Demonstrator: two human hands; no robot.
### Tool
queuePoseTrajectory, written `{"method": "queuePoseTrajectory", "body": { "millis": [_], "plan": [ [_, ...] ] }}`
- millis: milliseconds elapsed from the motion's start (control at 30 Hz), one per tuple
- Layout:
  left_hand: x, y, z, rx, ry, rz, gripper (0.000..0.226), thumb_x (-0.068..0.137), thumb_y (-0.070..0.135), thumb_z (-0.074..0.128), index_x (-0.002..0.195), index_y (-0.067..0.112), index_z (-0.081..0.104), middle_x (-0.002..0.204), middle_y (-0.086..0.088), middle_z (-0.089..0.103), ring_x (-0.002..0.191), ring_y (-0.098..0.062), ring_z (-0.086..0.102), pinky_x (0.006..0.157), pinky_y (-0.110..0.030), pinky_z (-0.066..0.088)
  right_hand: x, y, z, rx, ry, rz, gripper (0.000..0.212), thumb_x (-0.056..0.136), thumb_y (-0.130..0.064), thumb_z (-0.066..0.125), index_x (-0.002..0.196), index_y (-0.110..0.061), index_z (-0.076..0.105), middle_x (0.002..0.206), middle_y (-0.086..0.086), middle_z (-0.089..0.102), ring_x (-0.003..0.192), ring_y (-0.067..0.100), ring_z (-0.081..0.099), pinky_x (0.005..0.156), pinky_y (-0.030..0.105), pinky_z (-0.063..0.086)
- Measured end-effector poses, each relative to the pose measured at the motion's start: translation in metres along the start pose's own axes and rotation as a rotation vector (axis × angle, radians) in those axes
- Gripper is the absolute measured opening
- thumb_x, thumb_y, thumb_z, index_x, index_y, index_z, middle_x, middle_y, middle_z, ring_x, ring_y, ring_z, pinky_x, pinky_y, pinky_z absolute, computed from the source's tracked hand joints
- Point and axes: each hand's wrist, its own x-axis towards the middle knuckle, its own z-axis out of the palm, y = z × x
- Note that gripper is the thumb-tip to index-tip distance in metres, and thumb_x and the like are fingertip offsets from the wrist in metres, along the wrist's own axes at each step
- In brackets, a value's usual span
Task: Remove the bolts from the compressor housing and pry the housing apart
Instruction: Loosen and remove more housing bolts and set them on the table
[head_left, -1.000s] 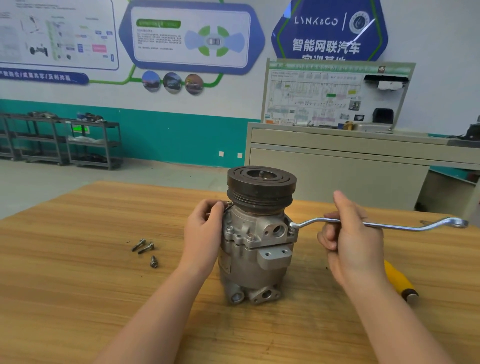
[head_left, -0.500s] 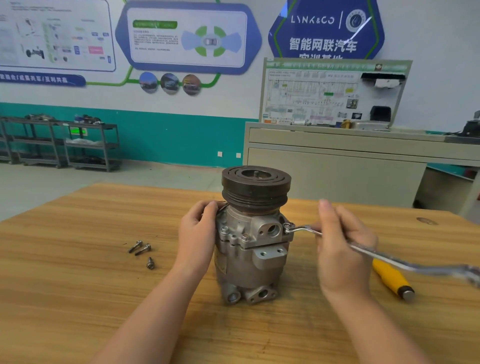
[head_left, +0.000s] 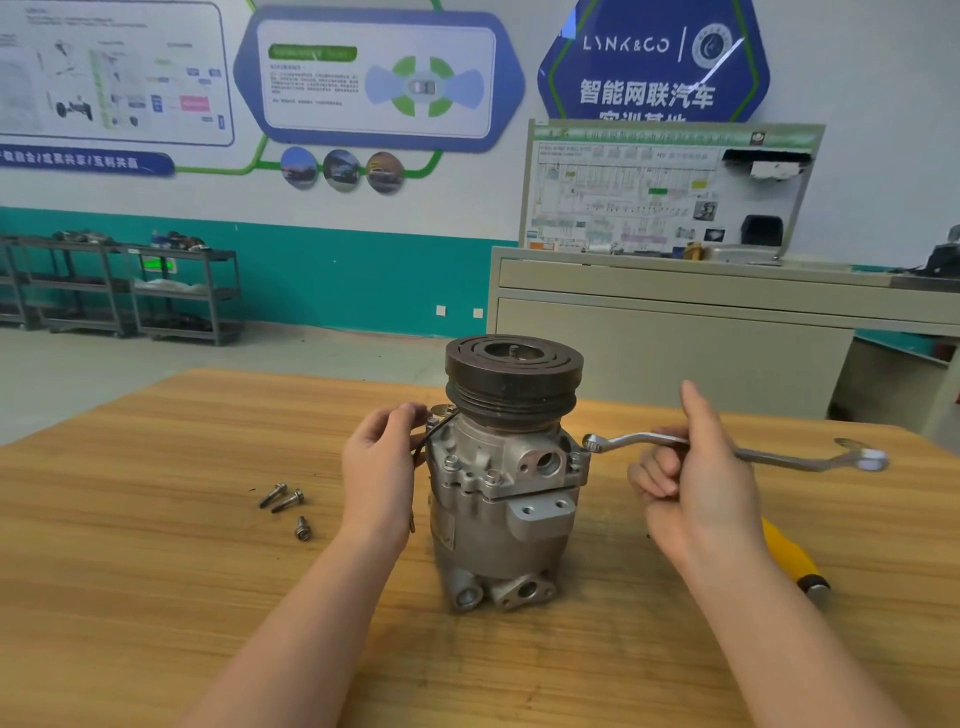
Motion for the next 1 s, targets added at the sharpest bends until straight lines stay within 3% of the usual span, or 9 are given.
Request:
{"method": "queuePoseTrajectory", "body": {
  "millis": [233, 300, 400, 467, 533, 667, 833, 933, 1000],
  "plan": [
    [-0.002, 0.001, 0.000, 0.021, -0.004, -0.004, 0.021, 0.098, 0.017, 0.054, 0.090, 0.018, 0.073, 0.093, -0.003, 0.074, 0.094, -0.020, 0.068, 0.075, -0.027, 0.052, -0.021, 0.002, 0.002, -0.552, -0.150, -0.624, 0.054, 0.084, -0.054, 0.055, 0.055, -0.009, 0.049, 0.044, 0.005, 0.043, 0.041, 0.009, 0.039, 0.045, 0.021, 0.034],
    [-0.002, 0.002, 0.000, 0.019, -0.006, -0.006, 0.022, 0.098, 0.016, 0.053, 0.090, 0.018, 0.074, 0.094, -0.003, 0.075, 0.096, -0.020, 0.069, 0.077, -0.028, 0.052, -0.027, 0.003, 0.002, -0.645, -0.221, -0.814, 0.058, 0.088, -0.047, 0.054, 0.054, -0.001, 0.043, 0.045, 0.008, 0.039, 0.042, 0.012, 0.038, 0.043, 0.021, 0.032],
    [-0.004, 0.004, 0.001, 0.035, -0.017, -0.010, 0.022, 0.099, 0.017, 0.054, 0.094, 0.019, 0.075, 0.096, -0.001, 0.076, 0.099, -0.018, 0.069, 0.081, -0.029, 0.053, -0.036, 0.004, 0.005, -0.764, -0.347, -1.118, 0.048, 0.093, -0.031, 0.056, 0.053, -0.016, 0.035, 0.048, -0.012, 0.026, 0.044, 0.001, 0.032, 0.043, 0.012, 0.024],
    [-0.006, 0.004, 0.001, 0.040, -0.024, -0.019, 0.021, 0.099, 0.019, 0.054, 0.095, 0.020, 0.075, 0.097, 0.000, 0.077, 0.099, -0.018, 0.069, 0.084, -0.030, 0.054, -0.041, 0.007, 0.006, -0.827, -0.387, -1.249, 0.051, 0.095, -0.028, 0.056, 0.049, -0.013, 0.038, 0.048, -0.014, 0.030, 0.044, 0.004, 0.033, 0.043, 0.012, 0.024],
    [-0.008, 0.005, 0.001, 0.048, -0.029, -0.020, 0.020, 0.099, 0.020, 0.054, 0.097, 0.021, 0.074, 0.099, 0.000, 0.076, 0.101, -0.017, 0.068, 0.086, -0.030, 0.054, -0.043, 0.011, 0.006, -0.857, -0.344, -1.299, 0.056, 0.095, -0.027, 0.057, 0.045, -0.007, 0.041, 0.044, -0.005, 0.033, 0.044, 0.011, 0.032, 0.042, 0.018, 0.024],
    [-0.009, 0.007, 0.003, 0.064, -0.041, -0.007, 0.022, 0.099, 0.020, 0.053, 0.108, 0.018, 0.073, 0.104, 0.000, 0.075, 0.105, -0.016, 0.067, 0.090, -0.030, 0.053, -0.041, 0.012, 0.005, -0.738, -0.265, -1.203, 0.047, 0.095, -0.029, 0.056, 0.055, -0.026, 0.030, 0.050, -0.015, 0.023, 0.044, 0.000, 0.029, 0.046, 0.008, 0.019],
    [-0.010, 0.008, 0.003, 0.065, -0.051, 0.000, 0.021, 0.099, 0.022, 0.053, 0.107, 0.021, 0.073, 0.106, 0.003, 0.074, 0.107, -0.013, 0.065, 0.089, -0.025, 0.051, -0.036, 0.010, 0.003, -0.718, -0.242, -1.155, 0.049, 0.097, -0.034, 0.051, 0.054, -0.021, 0.031, 0.053, -0.006, 0.023, 0.045, 0.000, 0.030, 0.045, 0.009, 0.020],
    [-0.011, 0.008, 0.003, 0.093, -0.073, 0.002, 0.020, 0.100, 0.024, 0.054, 0.105, 0.022, 0.073, 0.108, 0.001, 0.074, 0.112, -0.016, 0.064, 0.102, -0.037, 0.048, -0.043, 0.010, 0.011, -0.755, -0.330, -1.255, 0.045, 0.099, -0.034, 0.050, 0.058, -0.027, 0.031, 0.053, -0.020, 0.020, 0.045, -0.004, 0.030, 0.046, 0.005, 0.020],
    [-0.012, 0.007, 0.003, 0.113, -0.093, 0.007, 0.022, 0.100, 0.025, 0.054, 0.107, 0.021, 0.074, 0.111, -0.001, 0.074, 0.114, -0.018, 0.063, 0.106, -0.044, 0.045, -0.045, 0.012, 0.012, -0.798, -0.328, -1.283, 0.052, 0.098, -0.032, 0.052, 0.051, -0.018, 0.036, 0.053, -0.020, 0.024, 0.045, 0.003, 0.029, 0.046, 0.008, 0.020]
  ]
}}
